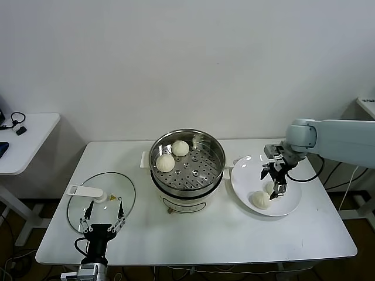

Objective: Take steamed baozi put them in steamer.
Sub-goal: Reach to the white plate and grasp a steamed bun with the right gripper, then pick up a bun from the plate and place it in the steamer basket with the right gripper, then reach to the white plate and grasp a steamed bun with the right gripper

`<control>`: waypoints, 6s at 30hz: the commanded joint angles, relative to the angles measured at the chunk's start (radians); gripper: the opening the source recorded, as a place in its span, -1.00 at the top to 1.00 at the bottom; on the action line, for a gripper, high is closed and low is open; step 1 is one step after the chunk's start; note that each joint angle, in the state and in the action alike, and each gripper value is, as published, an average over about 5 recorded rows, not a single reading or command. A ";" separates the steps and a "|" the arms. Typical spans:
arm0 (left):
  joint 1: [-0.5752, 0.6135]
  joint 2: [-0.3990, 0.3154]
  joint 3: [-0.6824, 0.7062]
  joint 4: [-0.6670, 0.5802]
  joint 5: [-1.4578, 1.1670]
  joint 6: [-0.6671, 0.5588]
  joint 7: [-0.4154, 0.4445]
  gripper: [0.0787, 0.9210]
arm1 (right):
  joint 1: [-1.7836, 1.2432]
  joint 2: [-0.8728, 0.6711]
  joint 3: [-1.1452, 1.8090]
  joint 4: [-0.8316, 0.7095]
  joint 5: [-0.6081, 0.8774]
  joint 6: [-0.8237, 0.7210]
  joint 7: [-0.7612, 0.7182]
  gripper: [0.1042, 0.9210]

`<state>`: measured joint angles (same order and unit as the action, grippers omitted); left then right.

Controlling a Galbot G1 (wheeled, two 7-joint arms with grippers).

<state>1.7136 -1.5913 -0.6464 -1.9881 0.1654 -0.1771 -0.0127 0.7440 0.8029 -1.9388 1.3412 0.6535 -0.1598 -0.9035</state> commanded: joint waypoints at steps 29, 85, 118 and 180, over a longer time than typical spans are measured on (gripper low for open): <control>-0.001 0.011 -0.010 0.014 -0.001 -0.005 -0.003 -0.77 | -0.242 0.022 0.134 -0.121 -0.054 -0.015 0.037 -0.76; 0.008 0.012 -0.008 0.019 0.004 -0.012 -0.014 -0.77 | 0.358 0.177 -0.113 -0.123 -0.122 0.699 -0.059 -0.30; 0.013 0.001 -0.001 0.004 0.004 -0.009 -0.018 -0.77 | 0.142 0.641 0.055 -0.212 -0.225 1.017 0.062 -0.36; 0.002 -0.002 0.001 0.007 0.004 -0.007 -0.017 -0.77 | 0.165 0.561 -0.053 -0.247 -0.050 0.880 0.017 -0.76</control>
<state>1.7158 -1.5943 -0.6466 -1.9882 0.1657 -0.1841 -0.0309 0.8451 1.4121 -1.9258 1.0623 0.5327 0.8238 -0.8901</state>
